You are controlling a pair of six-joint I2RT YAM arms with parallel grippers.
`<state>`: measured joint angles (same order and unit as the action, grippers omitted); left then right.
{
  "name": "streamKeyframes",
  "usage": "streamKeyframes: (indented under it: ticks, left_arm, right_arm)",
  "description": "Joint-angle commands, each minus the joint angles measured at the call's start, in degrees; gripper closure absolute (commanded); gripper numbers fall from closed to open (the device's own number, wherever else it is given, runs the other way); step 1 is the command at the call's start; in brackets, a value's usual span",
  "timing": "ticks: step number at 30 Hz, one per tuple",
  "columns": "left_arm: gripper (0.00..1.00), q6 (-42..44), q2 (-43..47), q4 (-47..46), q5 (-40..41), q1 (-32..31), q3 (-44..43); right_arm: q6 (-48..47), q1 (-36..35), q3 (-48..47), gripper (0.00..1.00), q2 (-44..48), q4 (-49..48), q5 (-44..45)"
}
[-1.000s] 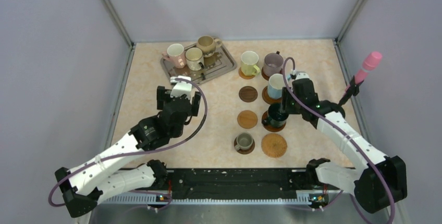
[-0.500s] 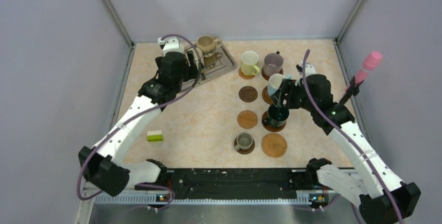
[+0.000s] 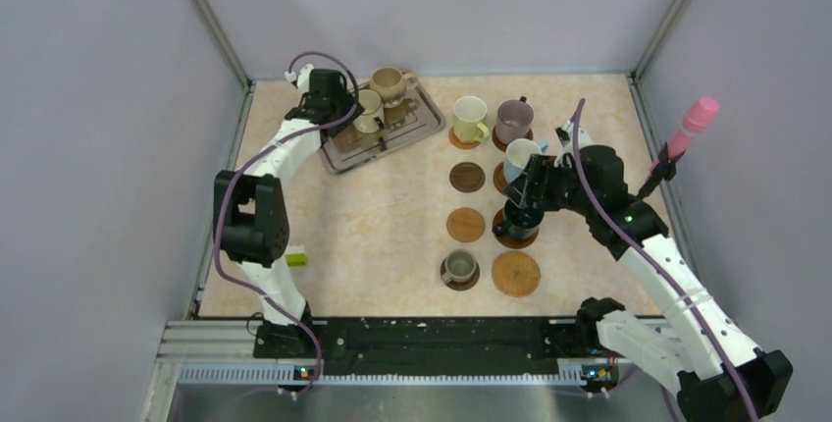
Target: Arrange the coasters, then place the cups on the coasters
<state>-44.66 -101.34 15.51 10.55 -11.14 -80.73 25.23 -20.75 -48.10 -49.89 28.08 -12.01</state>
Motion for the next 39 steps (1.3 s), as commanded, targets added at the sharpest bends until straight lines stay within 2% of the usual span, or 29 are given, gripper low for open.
streamKeyframes:
  ticks: [1, 4, 12, 32, 35, 39]
  left_arm:
    - [0.39, -6.88, -5.15, -5.2, -1.54, 1.76, -5.37]
    - [0.4, -8.31, -7.95, -9.16, -2.73, 2.64, -6.45]
    - [0.41, -10.62, -13.61, -9.38, -4.67, 3.66, -8.95]
    - [0.5, -5.75, -17.36, -8.64, -5.86, 3.65, -10.22]
    - [0.55, -5.05, -17.41, -8.55, -6.74, 3.58, -10.44]
    - [0.73, -2.97, -16.0, -7.61, -8.01, 3.51, -10.22]
  right_arm:
    - [0.64, 0.51, 0.28, 0.32, -0.33, -2.66, -0.83]
    - [0.63, 0.47, 0.15, 0.32, -1.49, -3.09, -0.78]
    - [0.34, 0.45, -0.77, 0.32, -4.06, -3.69, -0.09]
    - [1.18, 0.51, -0.53, 0.32, -4.78, -4.74, -0.86]
    - [1.24, 0.45, -0.42, 0.32, -4.84, -4.78, -0.82]
    - [1.48, 0.48, -0.28, 0.32, -4.95, -4.87, -1.12]
